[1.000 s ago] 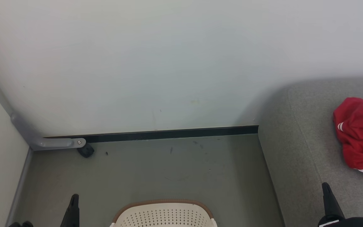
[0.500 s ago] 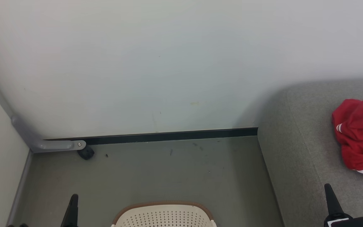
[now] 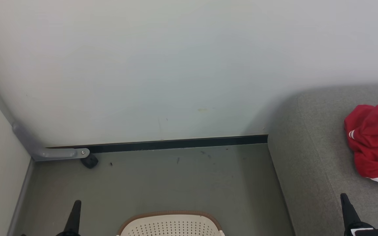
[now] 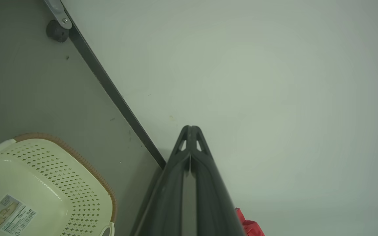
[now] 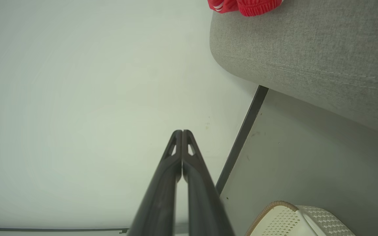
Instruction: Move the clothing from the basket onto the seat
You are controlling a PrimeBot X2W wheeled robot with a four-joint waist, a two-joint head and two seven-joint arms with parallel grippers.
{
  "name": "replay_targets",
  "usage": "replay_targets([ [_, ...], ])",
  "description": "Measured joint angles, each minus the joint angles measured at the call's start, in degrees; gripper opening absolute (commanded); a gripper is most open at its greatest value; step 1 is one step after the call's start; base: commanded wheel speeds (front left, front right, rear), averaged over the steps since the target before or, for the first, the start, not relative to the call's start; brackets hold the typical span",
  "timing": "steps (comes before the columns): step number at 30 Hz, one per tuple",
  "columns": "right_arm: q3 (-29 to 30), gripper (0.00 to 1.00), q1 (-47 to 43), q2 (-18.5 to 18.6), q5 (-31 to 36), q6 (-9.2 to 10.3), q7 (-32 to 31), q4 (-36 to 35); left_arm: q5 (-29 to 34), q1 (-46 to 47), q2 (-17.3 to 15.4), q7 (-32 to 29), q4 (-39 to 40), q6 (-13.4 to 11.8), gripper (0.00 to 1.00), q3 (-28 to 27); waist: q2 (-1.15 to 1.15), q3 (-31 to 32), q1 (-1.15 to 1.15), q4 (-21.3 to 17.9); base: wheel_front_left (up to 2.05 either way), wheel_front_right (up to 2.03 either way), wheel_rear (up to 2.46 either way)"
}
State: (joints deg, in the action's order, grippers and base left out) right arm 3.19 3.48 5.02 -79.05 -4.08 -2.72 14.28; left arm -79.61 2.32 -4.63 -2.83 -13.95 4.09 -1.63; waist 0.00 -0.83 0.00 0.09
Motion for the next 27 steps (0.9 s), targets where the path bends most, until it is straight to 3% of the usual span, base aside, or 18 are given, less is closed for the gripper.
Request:
replay_targets([
  [18,4.3,0.0,1.4,-2.4,-12.2,-2.56,-3.6,2.7,-11.2,2.2,2.0,-3.6,-2.6,2.6,0.0,-3.5,0.0,0.7,0.0,-0.1,0.0,0.0,0.0],
  [27,4.4,0.0,1.8,-2.5,-12.4,-2.82,-3.8,2.7,-12.1,2.2,2.2,-3.6,-2.8,3.0,0.0,-3.5,0.0,0.7,0.0,-0.1,0.0,0.0,0.0],
])
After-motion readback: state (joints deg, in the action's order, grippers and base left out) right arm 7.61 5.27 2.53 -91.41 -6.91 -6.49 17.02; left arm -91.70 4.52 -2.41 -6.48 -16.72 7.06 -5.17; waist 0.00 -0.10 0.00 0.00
